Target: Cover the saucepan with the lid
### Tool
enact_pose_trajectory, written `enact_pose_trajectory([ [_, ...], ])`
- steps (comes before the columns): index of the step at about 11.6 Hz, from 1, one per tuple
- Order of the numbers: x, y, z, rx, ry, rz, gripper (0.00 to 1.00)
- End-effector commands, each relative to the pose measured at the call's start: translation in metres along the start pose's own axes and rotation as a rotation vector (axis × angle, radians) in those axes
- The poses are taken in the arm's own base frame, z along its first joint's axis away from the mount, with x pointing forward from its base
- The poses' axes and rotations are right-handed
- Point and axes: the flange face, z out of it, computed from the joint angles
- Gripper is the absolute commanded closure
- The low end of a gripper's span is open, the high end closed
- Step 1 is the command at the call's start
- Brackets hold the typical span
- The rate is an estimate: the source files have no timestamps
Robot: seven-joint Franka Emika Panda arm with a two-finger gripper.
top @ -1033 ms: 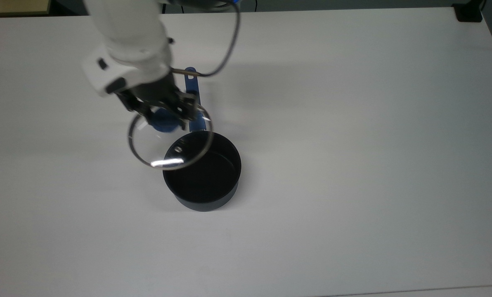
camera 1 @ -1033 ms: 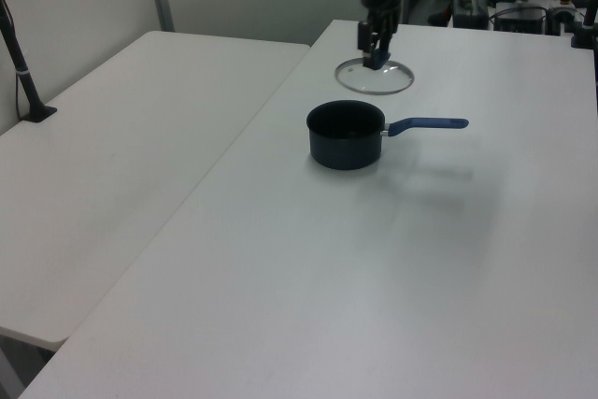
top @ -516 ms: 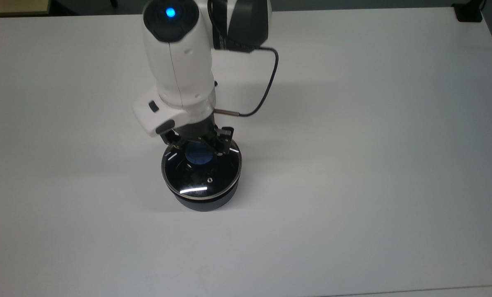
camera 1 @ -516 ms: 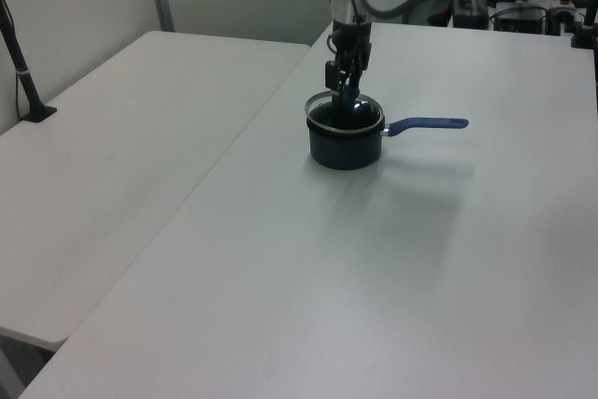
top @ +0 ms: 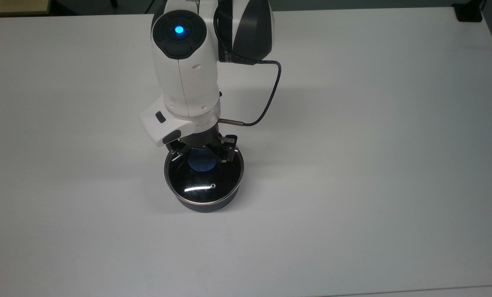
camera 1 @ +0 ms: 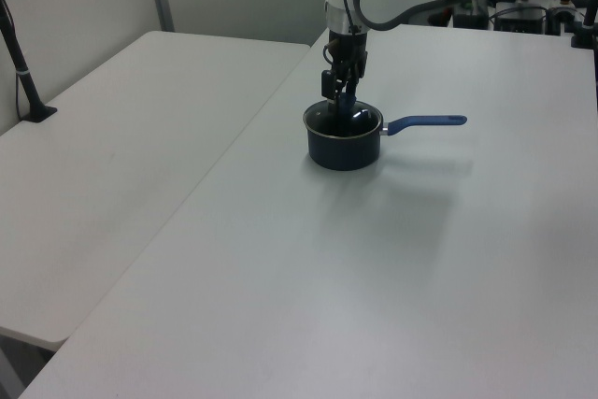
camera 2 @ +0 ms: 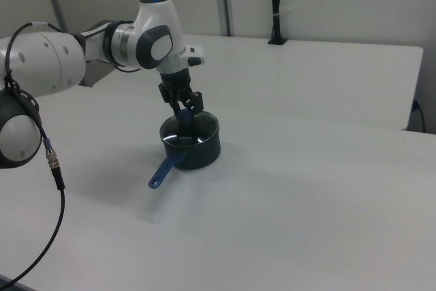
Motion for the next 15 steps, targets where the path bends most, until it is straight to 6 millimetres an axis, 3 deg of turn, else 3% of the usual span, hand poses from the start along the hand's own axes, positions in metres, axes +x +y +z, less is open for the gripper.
enact_pose_trajectory([
  [1,-0.001,0.005,-0.019,-0.022,0.019,0.016,0.00],
  [2,-0.004,0.017,-0.045,-0.016,0.034,0.031,0.00],
  [4,-0.023,0.053,-0.133,0.009,0.067,0.073,0.00],
  [6,-0.075,0.087,-0.196,0.026,0.028,0.096,0.00],
  [8,-0.125,0.115,-0.232,0.046,-0.025,0.046,0.00],
  [9,-0.141,0.123,-0.240,0.052,-0.045,0.046,0.00],
  [11,-0.160,0.115,-0.228,0.062,-0.083,0.020,0.00],
  [15,-0.150,0.121,-0.227,0.057,-0.029,-0.117,0.00],
])
